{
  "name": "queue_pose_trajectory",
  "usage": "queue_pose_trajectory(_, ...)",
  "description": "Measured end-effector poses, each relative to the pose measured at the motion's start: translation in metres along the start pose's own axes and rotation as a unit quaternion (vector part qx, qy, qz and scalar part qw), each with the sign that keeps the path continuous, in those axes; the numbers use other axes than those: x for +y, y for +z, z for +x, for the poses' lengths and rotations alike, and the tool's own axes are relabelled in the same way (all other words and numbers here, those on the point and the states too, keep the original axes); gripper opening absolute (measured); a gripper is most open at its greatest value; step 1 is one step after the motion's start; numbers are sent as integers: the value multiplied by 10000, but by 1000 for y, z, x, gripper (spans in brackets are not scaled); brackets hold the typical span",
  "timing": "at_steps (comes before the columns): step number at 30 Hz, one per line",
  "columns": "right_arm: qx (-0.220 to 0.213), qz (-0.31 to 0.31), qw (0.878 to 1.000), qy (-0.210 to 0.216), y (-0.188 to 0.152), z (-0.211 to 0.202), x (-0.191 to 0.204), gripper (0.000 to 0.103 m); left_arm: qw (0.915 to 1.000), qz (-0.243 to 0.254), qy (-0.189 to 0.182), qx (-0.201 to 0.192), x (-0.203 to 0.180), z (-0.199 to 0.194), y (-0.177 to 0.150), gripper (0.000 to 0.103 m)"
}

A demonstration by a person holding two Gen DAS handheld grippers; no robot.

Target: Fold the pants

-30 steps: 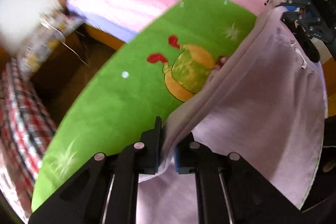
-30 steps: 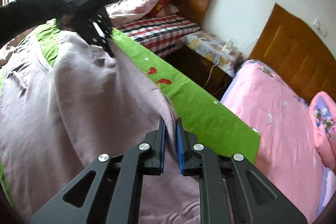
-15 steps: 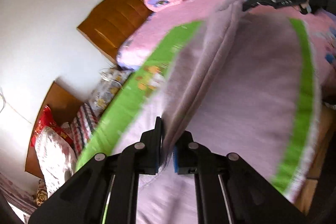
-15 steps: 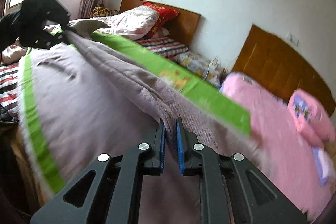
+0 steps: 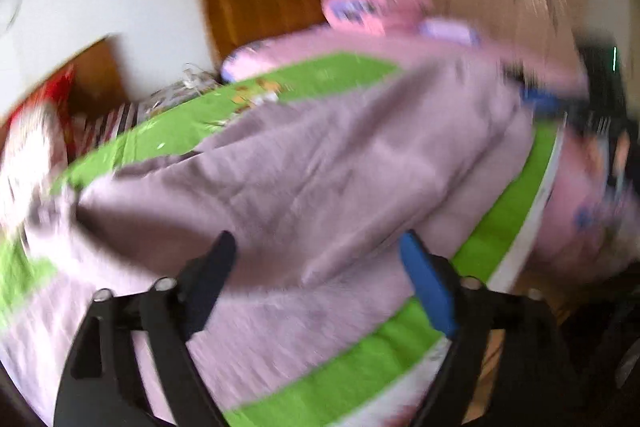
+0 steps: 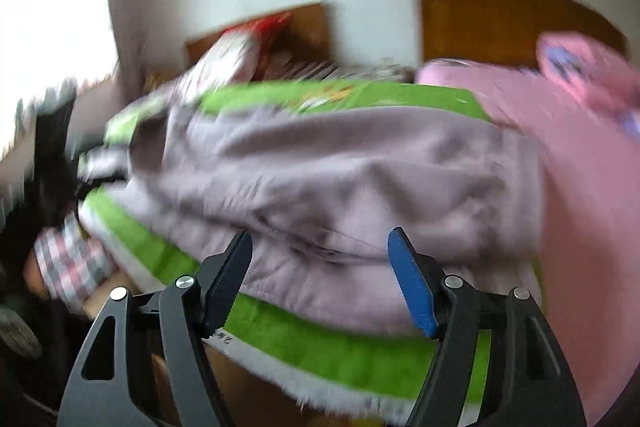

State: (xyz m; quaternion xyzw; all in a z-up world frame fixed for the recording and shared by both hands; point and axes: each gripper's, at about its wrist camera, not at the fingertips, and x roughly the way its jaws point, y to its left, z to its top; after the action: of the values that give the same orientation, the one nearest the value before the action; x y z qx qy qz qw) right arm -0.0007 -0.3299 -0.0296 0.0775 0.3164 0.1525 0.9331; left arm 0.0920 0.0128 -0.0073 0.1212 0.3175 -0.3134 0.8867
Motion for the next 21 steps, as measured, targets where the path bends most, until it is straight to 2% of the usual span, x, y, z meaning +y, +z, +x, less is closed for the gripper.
queue_pose_trajectory(2, -196, 1110, 9936, 73, -8, -10, -28, 66, 9958, -863, -229, -211, 9, -15, -11, 88)
queue_pose_trajectory(5, -383, 2008, 9789, -13, -13, -8, -53, 61, 9813, -1880, -296, -293, 33, -16, -28, 92)
queue_pose_trajectory(9, -317, 2458, 9687, -133, -8, 7, -71, 61, 9742, -2237, -11, -311, 47, -27, -40, 92)
queue_pose_trajectory(11, -127, 2730, 9615, -274, -8, 18, -79, 62, 9681, -2463, -211, -421, 58, -34, -47, 92)
queue_pose_trajectory(13, 17, 3073, 9514, -206, -10, 27, -87, 62, 9615, -2675, -412, -479, 64, -35, -47, 93)
queue_pose_trajectory(18, 11, 3554, 9347, 19, -1, 40, -110, 59, 9436, -3214, -667, -425, 85, -26, -52, 93)
queue_pose_trajectory(20, 82, 3461, 9381, -133, 0, 44, -110, 26, 9323, -3503, -789, -439, 93, -22, -57, 93)
queue_pose_trajectory(21, 82, 3447, 9386, -144, -4, 43, -108, 23, 9271, -3633, -826, -410, 96, -21, -60, 93)
